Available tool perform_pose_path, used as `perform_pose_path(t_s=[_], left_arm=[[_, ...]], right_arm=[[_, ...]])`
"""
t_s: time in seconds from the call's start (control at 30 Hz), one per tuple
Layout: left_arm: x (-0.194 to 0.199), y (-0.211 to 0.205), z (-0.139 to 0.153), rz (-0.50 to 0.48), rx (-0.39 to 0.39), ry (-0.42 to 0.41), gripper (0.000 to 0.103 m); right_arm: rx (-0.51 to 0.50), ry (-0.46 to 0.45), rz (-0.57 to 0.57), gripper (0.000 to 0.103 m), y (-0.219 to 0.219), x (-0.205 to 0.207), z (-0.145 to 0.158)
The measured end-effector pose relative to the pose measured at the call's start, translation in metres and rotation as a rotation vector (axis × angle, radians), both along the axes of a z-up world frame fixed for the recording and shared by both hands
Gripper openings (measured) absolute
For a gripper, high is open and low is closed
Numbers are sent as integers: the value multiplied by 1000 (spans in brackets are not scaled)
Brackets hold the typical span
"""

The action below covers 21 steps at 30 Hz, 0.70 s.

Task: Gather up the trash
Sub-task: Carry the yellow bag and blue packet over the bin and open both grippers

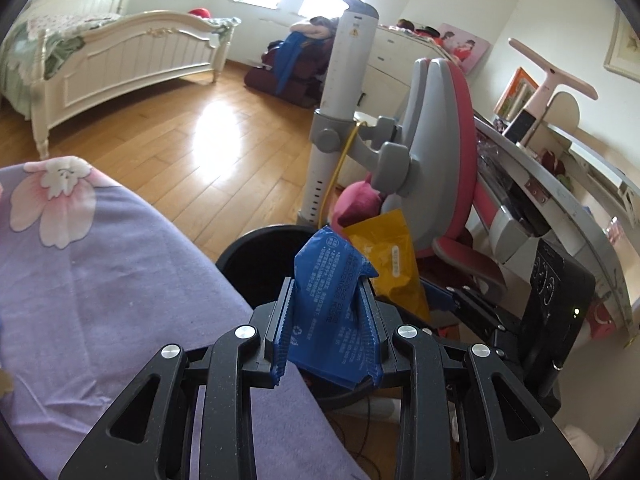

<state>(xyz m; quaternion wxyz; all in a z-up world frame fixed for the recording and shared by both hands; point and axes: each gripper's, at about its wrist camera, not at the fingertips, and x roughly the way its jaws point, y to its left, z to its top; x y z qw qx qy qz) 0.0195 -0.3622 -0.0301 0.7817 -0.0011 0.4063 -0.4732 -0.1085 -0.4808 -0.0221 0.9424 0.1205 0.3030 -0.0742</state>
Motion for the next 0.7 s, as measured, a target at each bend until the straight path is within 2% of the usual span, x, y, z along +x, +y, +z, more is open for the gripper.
perform_pose_path(t_s=[0.7], left_arm=[[0,-24,-8,-24,31,-8,31]], right_arm=[[37,18,-27,55,-16,3,-9]])
